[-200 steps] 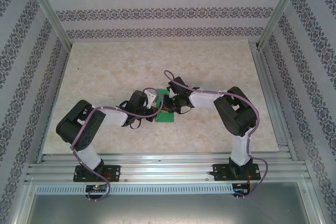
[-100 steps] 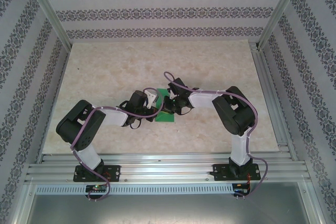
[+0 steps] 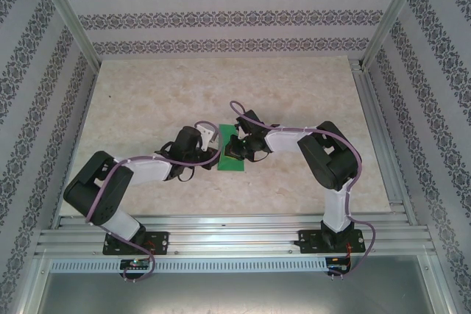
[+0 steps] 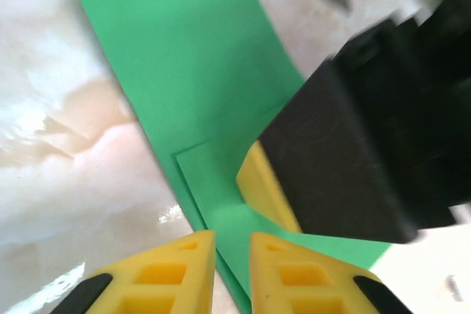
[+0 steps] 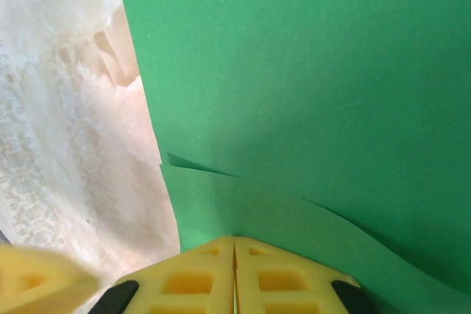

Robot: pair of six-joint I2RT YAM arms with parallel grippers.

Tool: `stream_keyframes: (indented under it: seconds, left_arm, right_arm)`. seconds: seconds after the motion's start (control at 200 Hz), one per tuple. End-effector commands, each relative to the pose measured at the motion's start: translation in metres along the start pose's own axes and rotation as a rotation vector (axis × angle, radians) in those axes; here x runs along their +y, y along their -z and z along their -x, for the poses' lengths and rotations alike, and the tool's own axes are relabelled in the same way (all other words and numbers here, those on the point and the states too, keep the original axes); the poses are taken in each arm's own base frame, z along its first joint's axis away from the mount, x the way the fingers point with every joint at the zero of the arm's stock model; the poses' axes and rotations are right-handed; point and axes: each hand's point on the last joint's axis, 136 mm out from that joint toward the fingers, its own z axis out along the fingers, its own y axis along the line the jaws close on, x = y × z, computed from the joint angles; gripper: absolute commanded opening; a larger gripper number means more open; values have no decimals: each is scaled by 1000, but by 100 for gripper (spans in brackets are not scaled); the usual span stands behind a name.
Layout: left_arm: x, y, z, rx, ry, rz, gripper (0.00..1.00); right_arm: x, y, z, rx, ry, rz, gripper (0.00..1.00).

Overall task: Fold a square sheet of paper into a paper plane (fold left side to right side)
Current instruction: Fold the triangle a second time at the center of the table.

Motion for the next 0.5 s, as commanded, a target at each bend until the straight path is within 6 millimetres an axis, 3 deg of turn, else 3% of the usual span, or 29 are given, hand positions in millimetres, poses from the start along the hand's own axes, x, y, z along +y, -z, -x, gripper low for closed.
stream_keyframes:
  seconds: [0.0,0.22,0.495]
  left_arm:
    - [-2,21,14,-59,79,-46,21]
    - [-24,16,7,-7,138,-202,7]
    - [-36,-7,-2,56,194,-318,3]
  right_arm:
    - [-52,-15,-34,95,-58,-164,8]
    - [-50,-15,-33,96,-52,-160,8]
    - [-47,-16,-33,99,-46,-155,8]
